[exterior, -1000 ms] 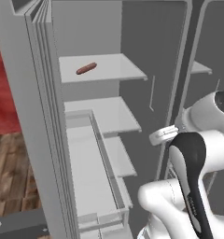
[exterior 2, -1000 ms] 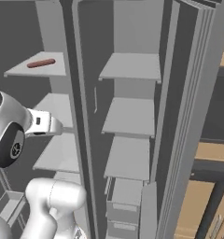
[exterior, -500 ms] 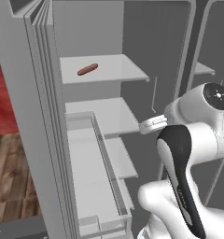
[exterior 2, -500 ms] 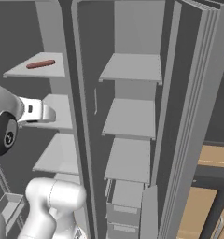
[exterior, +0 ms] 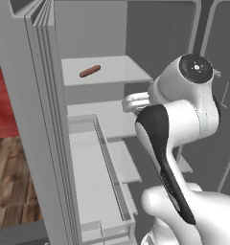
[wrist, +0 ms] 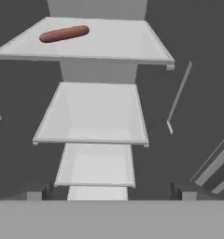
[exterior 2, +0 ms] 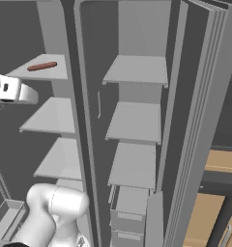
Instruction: Move the hot dog bun to the plate on the dining table and place the condiment next to that plate. Then navigate to the fridge and take the sausage and place it on the plate as well.
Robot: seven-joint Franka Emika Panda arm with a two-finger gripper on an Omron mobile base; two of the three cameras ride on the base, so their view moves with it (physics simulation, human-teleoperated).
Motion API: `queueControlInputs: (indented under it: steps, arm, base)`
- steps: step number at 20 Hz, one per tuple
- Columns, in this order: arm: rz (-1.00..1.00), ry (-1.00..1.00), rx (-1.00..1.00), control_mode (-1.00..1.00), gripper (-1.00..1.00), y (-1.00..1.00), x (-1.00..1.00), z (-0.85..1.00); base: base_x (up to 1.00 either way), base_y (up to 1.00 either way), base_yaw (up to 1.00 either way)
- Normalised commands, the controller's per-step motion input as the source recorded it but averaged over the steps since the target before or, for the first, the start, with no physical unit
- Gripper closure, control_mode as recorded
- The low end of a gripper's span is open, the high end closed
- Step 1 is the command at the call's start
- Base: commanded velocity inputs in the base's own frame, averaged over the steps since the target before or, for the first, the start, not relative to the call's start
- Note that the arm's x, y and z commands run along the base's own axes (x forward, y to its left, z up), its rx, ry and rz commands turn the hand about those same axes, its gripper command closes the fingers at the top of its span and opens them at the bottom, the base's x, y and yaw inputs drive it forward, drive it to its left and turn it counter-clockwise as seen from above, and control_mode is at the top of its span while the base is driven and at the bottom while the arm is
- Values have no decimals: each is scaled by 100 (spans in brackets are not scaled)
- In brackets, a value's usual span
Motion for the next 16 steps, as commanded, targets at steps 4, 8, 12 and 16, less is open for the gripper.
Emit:
queueControlInputs:
  steps: [4, 8, 12, 16]
  arm:
    - [-16, 0, 16, -100, -100, 21, 46, 39]
    - [-1, -3, 20, -100, -100, 1, 62, 4]
    - [0, -13, 17, -100, -100, 3, 48, -1]
    - [0, -10, 9, -100, -100, 14, 38, 0]
  base:
    - [0, 0, 0]
    - [0, 0, 0]
    - [0, 0, 0]
    - [0, 0, 0]
